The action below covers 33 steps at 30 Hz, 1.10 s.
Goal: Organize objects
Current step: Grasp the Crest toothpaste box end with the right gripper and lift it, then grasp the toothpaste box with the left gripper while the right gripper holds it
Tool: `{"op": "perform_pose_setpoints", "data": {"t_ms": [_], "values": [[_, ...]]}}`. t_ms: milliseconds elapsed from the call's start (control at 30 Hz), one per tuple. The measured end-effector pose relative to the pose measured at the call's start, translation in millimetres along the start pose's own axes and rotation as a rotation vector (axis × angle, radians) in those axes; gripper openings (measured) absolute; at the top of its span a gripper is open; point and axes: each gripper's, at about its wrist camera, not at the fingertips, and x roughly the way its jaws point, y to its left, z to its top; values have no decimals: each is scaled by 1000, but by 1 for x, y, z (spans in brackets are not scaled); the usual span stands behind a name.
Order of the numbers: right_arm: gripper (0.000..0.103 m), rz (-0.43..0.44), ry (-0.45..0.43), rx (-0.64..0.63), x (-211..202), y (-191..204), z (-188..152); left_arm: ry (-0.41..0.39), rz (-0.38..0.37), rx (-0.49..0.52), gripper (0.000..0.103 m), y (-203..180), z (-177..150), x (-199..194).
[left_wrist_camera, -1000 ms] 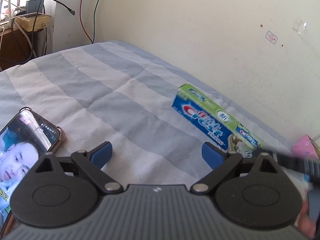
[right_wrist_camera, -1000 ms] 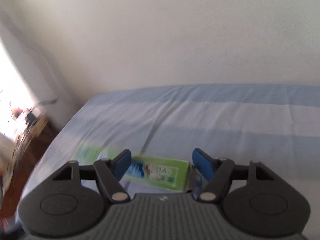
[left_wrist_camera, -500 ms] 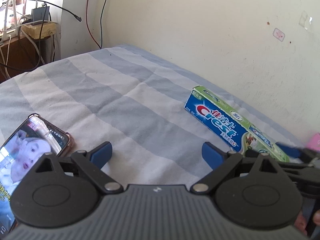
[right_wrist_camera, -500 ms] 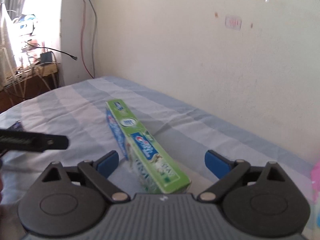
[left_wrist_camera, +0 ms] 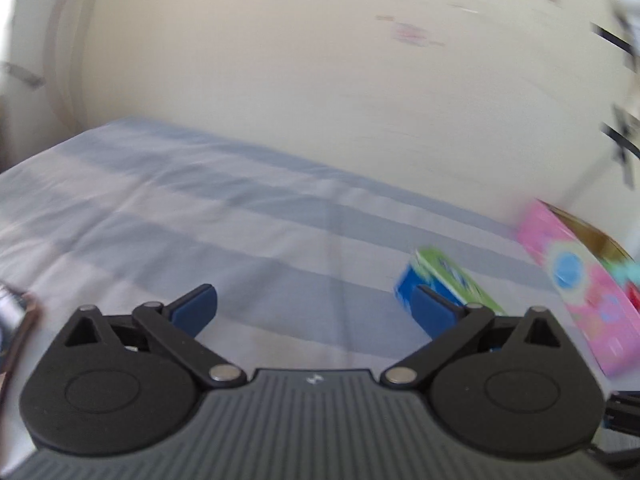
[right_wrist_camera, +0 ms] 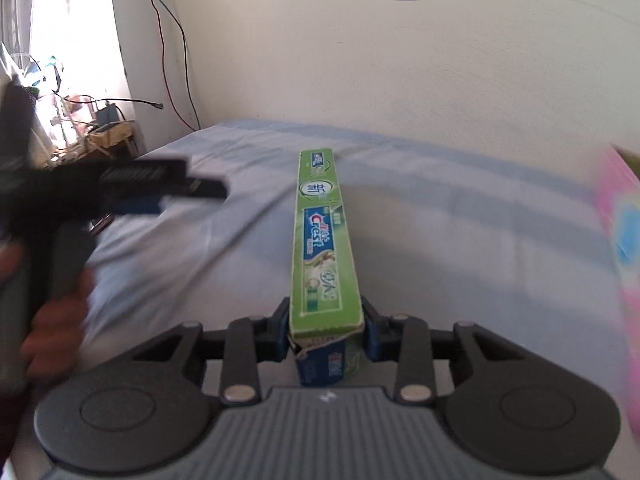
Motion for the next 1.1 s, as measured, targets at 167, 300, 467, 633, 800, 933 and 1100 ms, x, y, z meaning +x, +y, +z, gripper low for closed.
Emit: {"op": "perform_pose_setpoints", "data": {"t_ms": [167,300,467,633,800,933,1100], "values": [[32,-7,12,-10,-83,-24,-59,43,-217,180,103,-44,-15,-5],[43,-133,-4,70,-142,-60,-103,77,-361,287,103,-90,-31,-18],[60,-382,-120,313,-200,-116,-142,84,-452,369,103,-140,-50,-33],[71,-330,-192,326,-223,-119,-151,57,-492,375,103,-156,-65,-54],[88,-307,-201,125,-212,-98,-147,40,-444,410,103,-160,-79,-70],[88,-288,-172,87,-195,-97,-144,32,-396,504,103,-175,-91,-74],[88,-289,-167,87,-186,-112,-143,49,-360,577,103,-196,-104,-71]]}}
